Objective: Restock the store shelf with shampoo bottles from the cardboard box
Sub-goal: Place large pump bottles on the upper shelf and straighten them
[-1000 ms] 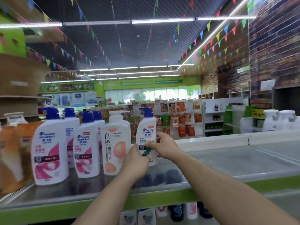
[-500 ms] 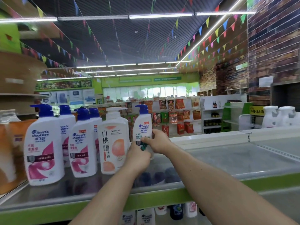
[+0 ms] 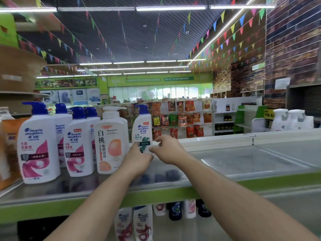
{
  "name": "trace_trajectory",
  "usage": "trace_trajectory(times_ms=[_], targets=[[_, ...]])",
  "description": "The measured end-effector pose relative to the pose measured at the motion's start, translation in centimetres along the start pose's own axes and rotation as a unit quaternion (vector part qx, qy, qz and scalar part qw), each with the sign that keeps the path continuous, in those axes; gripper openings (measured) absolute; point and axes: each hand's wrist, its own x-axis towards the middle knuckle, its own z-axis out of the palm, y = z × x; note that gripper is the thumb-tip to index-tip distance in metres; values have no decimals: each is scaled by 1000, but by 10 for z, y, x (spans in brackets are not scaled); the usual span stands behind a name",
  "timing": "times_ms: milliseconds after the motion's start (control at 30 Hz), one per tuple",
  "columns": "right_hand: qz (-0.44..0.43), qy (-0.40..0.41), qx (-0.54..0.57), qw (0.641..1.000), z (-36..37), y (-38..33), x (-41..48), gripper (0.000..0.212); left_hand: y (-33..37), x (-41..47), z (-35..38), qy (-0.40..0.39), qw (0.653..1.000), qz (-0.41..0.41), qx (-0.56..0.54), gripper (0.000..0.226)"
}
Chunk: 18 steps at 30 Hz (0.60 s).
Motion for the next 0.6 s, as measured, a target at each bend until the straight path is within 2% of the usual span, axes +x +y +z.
trace_trajectory(times_ms=[133,267,333,433,600], targets=[[-97,74,12,992,-22,5,-71,36,8,-43,2,67,996,56,-14,56],[-128,37,91,987,-32,35,-151,22,5,-116,24,115,985,111,-65,29],[-122,17,120,985,-30,62,-182,15,-5,-154,44,122,983,115,-80,25],[-71,-26,111,991,-21,110,-226,6,-31,-209,74,128,986,67,-81,22],[50,-121,59,990,-1,195,-291,9,-99,-286,118,107,991,-74,-36,21]])
